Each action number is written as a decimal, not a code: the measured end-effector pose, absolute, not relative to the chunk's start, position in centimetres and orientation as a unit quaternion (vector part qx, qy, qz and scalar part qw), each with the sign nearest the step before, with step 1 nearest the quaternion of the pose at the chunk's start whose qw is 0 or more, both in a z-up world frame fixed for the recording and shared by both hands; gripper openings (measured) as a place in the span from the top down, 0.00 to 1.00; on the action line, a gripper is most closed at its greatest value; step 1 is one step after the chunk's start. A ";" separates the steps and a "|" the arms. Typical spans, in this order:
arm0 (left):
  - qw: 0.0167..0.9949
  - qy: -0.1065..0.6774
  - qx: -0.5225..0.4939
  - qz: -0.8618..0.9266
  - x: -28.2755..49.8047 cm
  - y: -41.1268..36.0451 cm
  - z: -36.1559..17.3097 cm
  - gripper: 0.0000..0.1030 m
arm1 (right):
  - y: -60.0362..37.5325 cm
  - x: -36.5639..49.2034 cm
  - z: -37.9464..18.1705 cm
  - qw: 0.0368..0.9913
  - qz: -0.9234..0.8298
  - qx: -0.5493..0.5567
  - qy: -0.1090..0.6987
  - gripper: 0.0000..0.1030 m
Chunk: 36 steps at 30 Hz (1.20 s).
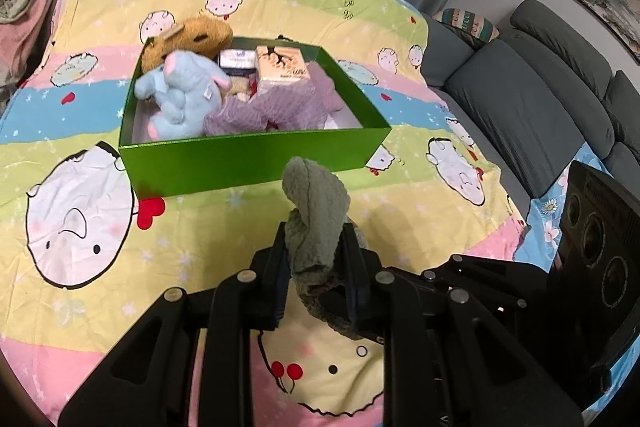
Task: Organize soft objects
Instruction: 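Lift the grey-green sock with the left gripper toward the box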
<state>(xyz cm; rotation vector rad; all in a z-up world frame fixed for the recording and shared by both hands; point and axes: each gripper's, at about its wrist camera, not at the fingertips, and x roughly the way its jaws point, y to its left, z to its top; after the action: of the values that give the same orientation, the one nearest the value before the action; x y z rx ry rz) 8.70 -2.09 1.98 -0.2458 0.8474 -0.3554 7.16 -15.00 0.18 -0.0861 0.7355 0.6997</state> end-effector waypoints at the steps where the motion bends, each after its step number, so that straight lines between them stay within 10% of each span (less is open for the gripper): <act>1: 0.890 0.406 -0.118 -0.171 8.6 -2.0 2.2 0.80 | -15.0 6.9 0.4 0.874 0.335 -0.041 0.349 0.83; 36: 0.929 0.322 -0.088 -0.159 7.2 -1.6 11.8 0.80 | -14.1 5.5 9.0 0.907 0.335 -0.068 0.247 0.83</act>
<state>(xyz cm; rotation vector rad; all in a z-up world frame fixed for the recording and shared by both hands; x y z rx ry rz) 7.23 -1.61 11.76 -0.1800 0.6596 -0.3249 5.49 -14.08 8.97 -0.1409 0.5097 0.6917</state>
